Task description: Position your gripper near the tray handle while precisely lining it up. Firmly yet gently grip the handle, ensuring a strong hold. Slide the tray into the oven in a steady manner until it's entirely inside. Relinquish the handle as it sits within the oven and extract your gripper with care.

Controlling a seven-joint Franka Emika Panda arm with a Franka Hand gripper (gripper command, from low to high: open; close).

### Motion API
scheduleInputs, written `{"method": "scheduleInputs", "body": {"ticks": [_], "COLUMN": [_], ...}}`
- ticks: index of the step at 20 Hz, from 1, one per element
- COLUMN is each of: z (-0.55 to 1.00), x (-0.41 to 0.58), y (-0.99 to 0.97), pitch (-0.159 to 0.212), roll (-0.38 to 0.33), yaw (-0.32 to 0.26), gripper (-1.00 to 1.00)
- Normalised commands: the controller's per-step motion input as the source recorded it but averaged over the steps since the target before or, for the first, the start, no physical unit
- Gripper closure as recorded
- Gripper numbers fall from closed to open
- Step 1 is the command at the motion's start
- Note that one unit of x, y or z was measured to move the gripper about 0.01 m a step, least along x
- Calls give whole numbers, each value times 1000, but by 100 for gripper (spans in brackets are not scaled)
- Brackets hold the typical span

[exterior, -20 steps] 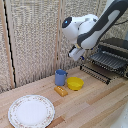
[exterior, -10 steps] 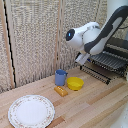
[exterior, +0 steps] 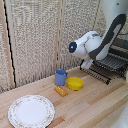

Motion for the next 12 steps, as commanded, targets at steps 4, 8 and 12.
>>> {"method": "scheduleInputs", "body": {"ticks": [4, 8, 12], "z": [-102, -59, -66], "x": [19, 146, 236], "y": [-348, -274, -384], "pitch": [12, 0, 0], "roll": [-252, -119, -57], "yaw": [105, 15, -48], "gripper": [-100, -100, -100]}}
